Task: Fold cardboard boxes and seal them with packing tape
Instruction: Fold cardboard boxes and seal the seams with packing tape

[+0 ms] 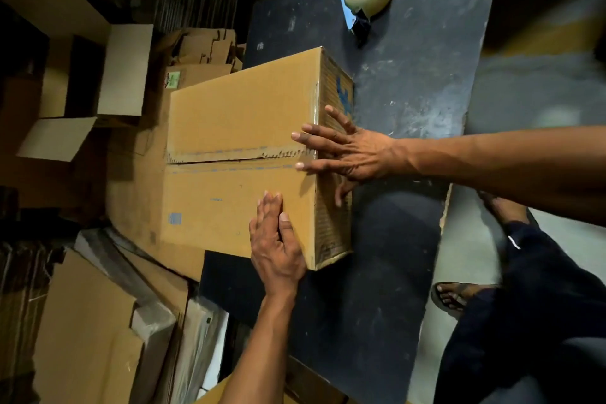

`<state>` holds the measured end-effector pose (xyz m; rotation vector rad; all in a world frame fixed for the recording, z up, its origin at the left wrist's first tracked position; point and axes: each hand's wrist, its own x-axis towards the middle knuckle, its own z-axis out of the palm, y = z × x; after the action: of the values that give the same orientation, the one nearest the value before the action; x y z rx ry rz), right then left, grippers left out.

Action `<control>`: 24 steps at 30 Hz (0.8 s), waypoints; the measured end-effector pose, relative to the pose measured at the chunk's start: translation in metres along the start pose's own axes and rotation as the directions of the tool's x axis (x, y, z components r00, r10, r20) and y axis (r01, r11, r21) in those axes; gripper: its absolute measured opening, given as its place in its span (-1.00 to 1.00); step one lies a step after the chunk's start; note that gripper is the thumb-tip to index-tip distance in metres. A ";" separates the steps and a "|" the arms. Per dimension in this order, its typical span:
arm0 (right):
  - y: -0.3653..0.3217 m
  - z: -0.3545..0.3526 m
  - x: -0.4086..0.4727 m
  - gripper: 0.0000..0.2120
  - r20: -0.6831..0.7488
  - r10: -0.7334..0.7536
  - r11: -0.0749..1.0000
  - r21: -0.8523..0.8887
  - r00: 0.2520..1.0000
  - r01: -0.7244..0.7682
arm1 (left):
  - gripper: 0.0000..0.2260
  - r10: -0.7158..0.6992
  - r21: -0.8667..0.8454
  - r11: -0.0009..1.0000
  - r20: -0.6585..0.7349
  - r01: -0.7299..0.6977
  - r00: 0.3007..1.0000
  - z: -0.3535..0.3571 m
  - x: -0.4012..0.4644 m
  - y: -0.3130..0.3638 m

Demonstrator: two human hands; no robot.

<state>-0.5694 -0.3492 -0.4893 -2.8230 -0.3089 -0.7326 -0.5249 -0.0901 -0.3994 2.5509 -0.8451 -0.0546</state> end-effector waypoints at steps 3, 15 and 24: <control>-0.026 -0.004 0.002 0.06 -0.072 0.080 0.993 0.095 0.994 -0.073 | -0.59 0.000 -0.007 1.000 -0.006 0.000 1.000 0.001 -0.001 -0.005; -0.068 0.004 -0.019 0.08 0.059 0.081 0.994 0.064 0.995 -0.085 | -0.60 -0.010 -0.034 0.999 -0.029 0.009 1.000 0.004 -0.002 -0.005; -0.081 -0.077 0.013 -0.31 0.186 0.252 0.959 0.086 0.950 -0.272 | -0.74 -0.272 -0.240 0.940 -0.091 0.244 0.958 -0.023 0.005 0.012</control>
<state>-0.6132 -0.2892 -0.4051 -2.7513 0.0033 -0.4015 -0.5232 -0.0920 -0.3731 2.4037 -0.4255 -0.0707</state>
